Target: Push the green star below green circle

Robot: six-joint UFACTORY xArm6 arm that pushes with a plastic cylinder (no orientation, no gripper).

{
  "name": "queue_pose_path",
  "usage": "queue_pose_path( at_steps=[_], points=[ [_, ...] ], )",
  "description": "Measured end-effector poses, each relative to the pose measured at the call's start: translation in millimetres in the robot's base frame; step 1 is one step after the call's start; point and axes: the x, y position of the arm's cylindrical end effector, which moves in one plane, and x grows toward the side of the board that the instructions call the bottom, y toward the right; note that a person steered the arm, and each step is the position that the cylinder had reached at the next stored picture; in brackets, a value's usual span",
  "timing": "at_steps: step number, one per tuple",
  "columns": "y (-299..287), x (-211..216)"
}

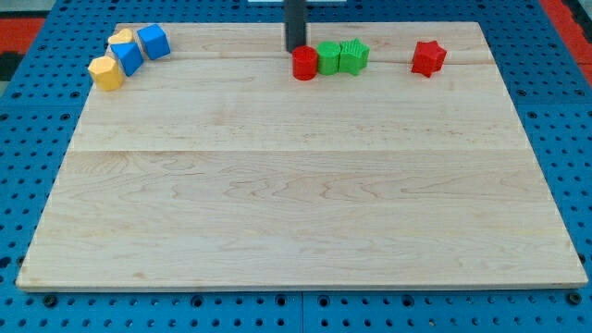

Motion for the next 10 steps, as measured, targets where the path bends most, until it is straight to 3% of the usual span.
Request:
queue_pose_path(
  at_steps=[4,6,10],
  points=[
    [33,-7],
    [109,-6],
    [87,57]
  ],
)
